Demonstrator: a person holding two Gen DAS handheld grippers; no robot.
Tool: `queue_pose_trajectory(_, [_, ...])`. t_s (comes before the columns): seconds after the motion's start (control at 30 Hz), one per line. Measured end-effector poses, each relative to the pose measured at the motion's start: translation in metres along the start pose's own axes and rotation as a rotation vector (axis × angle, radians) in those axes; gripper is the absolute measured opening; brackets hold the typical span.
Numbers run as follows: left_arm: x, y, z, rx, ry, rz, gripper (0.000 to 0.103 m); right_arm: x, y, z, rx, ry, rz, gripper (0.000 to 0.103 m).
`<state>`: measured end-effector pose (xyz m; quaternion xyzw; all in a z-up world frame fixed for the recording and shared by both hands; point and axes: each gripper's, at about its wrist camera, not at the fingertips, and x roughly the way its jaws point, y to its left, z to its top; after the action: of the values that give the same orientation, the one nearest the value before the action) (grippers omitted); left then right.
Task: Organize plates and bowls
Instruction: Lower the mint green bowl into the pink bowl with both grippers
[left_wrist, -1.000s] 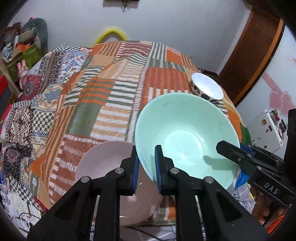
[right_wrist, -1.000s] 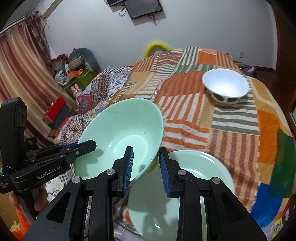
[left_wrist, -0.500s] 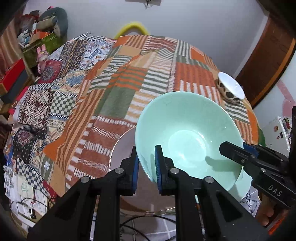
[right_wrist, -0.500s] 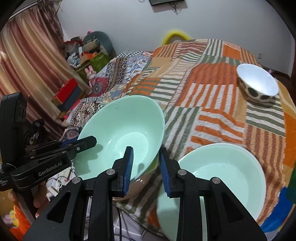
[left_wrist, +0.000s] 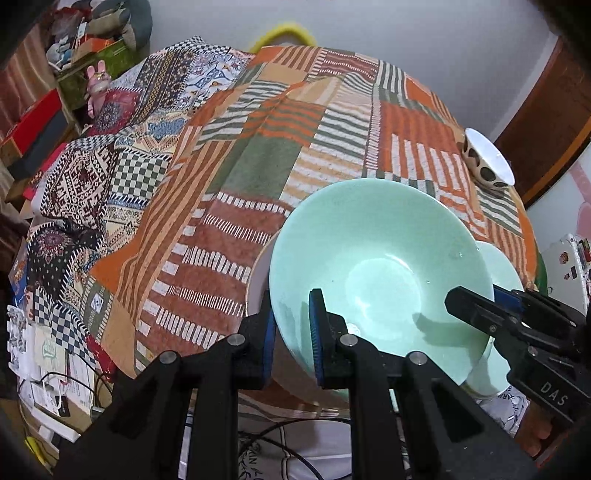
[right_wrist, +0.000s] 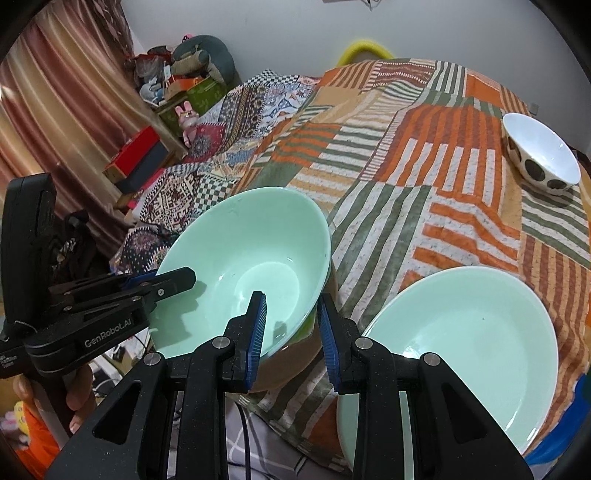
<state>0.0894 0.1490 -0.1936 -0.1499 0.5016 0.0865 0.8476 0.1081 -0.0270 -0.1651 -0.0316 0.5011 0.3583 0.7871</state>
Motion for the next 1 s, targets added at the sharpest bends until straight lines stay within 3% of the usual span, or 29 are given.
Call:
queue_pose_trajectory(0.43, [0.024, 0.013, -0.006, -0.034, 0.071, -0.008, 0.015, 0.019, 0.002, -0.005, -0.002, 0.057, -0.005, 0.026])
queue_pose_trajectory(0.77, [0.027, 0.013, -0.005, -0.041, 0.065, -0.005, 0.015, 0.020, 0.001, -0.007, -0.007, 0.055, 0.004, 0.029])
queue_pose_trajectory(1.0, [0.028, 0.011, -0.006, -0.031, 0.090, -0.007, 0.023, 0.020, 0.006, -0.005, -0.050, 0.062, -0.020, 0.029])
